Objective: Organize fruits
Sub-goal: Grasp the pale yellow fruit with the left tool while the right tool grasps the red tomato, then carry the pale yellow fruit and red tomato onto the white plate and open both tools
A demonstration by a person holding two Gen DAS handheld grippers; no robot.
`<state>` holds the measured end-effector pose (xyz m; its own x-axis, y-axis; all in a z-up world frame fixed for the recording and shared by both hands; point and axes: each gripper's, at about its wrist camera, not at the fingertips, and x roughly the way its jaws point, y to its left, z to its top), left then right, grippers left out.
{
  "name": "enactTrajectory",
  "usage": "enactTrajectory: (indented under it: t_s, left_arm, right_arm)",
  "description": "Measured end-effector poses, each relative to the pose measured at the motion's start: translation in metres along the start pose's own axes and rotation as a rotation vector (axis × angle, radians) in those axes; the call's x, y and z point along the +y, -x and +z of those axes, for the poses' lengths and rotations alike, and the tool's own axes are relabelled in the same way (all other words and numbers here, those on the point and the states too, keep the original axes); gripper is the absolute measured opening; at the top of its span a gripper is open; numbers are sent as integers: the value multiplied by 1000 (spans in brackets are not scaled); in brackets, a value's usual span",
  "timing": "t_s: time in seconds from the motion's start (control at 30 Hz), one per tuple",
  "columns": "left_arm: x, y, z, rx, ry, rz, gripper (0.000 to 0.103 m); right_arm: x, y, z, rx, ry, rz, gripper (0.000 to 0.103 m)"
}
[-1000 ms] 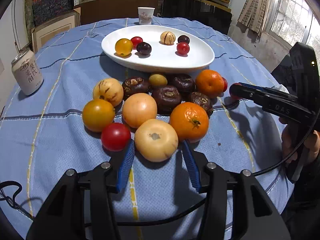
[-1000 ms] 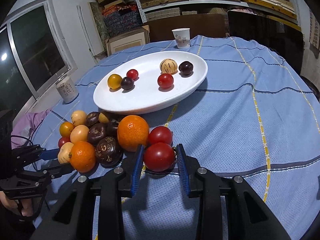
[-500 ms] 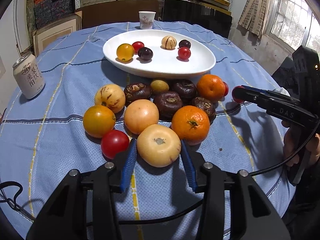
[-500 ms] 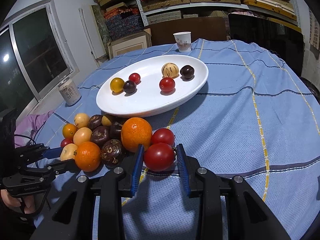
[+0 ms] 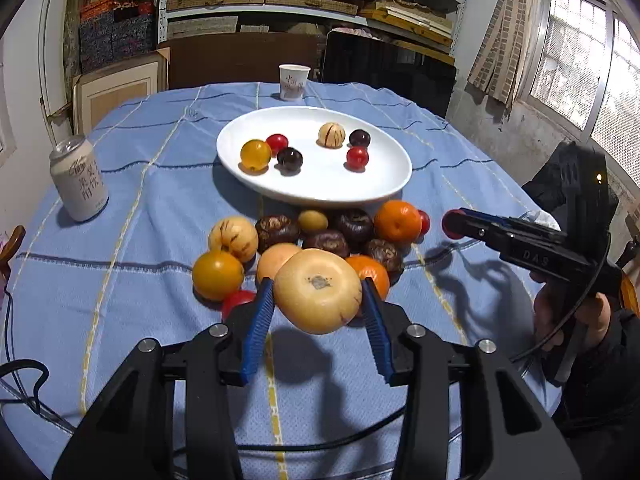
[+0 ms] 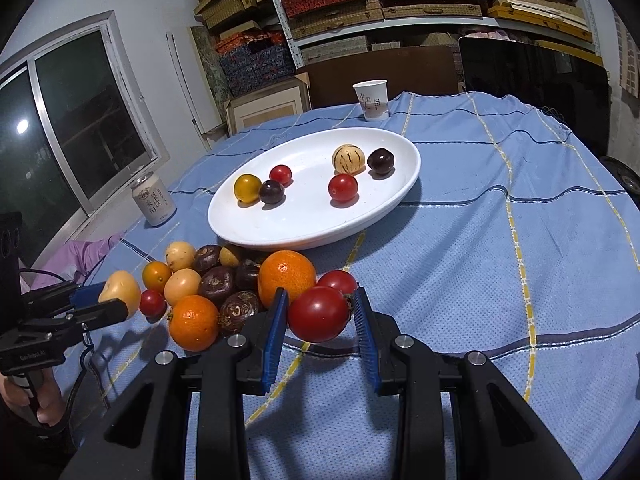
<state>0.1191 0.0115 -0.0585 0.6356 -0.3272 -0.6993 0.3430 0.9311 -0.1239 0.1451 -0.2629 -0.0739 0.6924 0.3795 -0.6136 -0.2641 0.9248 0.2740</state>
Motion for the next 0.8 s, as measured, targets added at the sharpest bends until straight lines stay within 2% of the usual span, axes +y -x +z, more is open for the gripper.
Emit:
enactTrajectory:
  t_s: [0.23, 0.4, 0.6, 0.8]
  left_arm:
    - [0, 0, 29, -21, -8, -15, 43]
    - [-1, -7, 57, -38, -20, -13, 43]
    - [1, -33, 97, -37, -27, 38, 43]
    - [5, -66, 128, -21, -22, 55, 43]
  right_arm:
    - [1, 23, 16, -42, -9, 30, 34]
    - [3, 36, 45, -68, 37, 14, 34]
    - [-6, 19, 89, -79, 29, -21, 34]
    - [-10, -22, 124, -54, 30, -50, 33]
